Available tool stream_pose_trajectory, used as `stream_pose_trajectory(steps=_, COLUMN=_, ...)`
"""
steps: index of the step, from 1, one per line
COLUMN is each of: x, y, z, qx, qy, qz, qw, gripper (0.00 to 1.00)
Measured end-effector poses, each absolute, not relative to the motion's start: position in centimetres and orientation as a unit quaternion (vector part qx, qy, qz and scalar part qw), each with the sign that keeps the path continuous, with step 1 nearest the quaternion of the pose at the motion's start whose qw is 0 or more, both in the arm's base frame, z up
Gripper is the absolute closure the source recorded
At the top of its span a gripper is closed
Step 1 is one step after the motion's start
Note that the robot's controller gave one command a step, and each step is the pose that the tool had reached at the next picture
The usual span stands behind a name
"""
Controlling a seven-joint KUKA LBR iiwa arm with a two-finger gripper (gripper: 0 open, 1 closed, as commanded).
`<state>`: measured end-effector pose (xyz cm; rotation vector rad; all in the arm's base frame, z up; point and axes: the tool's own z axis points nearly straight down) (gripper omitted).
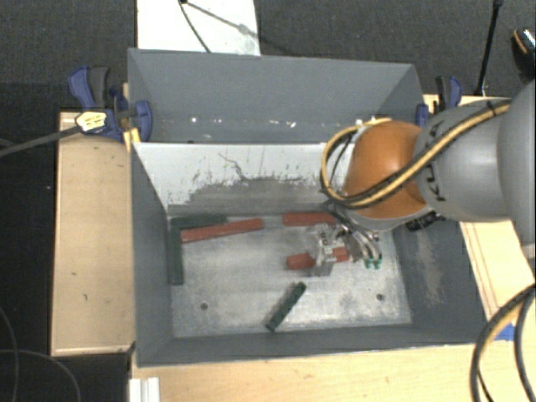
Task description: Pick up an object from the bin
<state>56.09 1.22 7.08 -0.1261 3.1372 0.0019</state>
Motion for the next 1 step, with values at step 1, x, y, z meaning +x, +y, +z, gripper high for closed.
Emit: stream_pose_trajectory(steps=1, x=55.35, y=1.9, z=21.42, qx=-0.044, qy=0.999, qz=0.0, qw=0.005, gripper=1.0)
